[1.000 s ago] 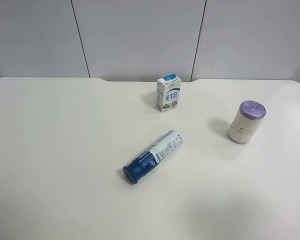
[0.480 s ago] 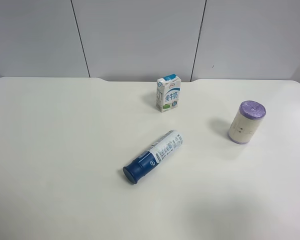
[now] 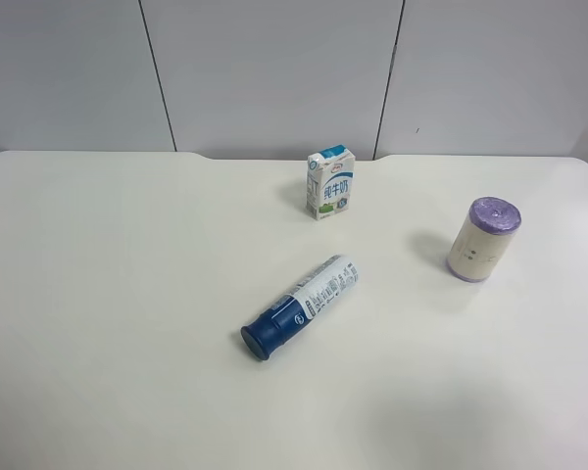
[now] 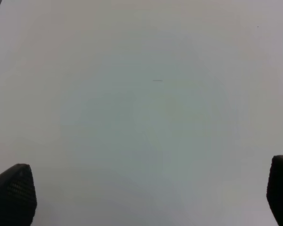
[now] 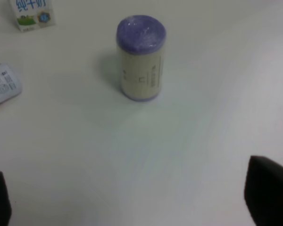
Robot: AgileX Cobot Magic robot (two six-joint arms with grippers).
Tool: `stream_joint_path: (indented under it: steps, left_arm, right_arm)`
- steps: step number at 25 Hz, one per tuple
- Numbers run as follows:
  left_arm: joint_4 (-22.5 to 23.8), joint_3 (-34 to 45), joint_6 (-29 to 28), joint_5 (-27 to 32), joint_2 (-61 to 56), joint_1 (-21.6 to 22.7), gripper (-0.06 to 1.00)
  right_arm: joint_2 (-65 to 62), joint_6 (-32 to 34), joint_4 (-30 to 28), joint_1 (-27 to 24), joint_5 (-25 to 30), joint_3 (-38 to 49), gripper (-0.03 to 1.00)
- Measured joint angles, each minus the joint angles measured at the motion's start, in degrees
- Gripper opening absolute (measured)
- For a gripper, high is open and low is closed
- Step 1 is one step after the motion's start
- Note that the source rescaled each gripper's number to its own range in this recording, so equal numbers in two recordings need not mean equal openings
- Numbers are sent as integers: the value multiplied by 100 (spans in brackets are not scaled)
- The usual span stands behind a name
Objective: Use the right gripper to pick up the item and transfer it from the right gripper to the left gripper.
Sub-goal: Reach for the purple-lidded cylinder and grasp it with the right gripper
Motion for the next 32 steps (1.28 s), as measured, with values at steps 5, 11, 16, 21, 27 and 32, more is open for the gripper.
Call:
stream_joint_path:
  steps: [5,11,16,21,27,32]
  left_arm:
    - [0,0,0,0,0,0,100]
    - [0,0,0,0,0,0,100]
    - [0,0,0,0,0,0,100]
    - [0,0,0,0,0,0,100]
    - [0,0,0,0,0,0,100]
    - [0,0,0,0,0,0,100]
  right_arm:
    - [0,0,0,0,0,0,100]
    - [0,6,0,0,0,-21,100]
    - [595,173,0,0,49,-442,100]
    - [1979,173,0,0,82,-1041,100]
    - [3637,173,0,0,82,-1916,100]
    - [4869,249,0,0,106,-2491,100]
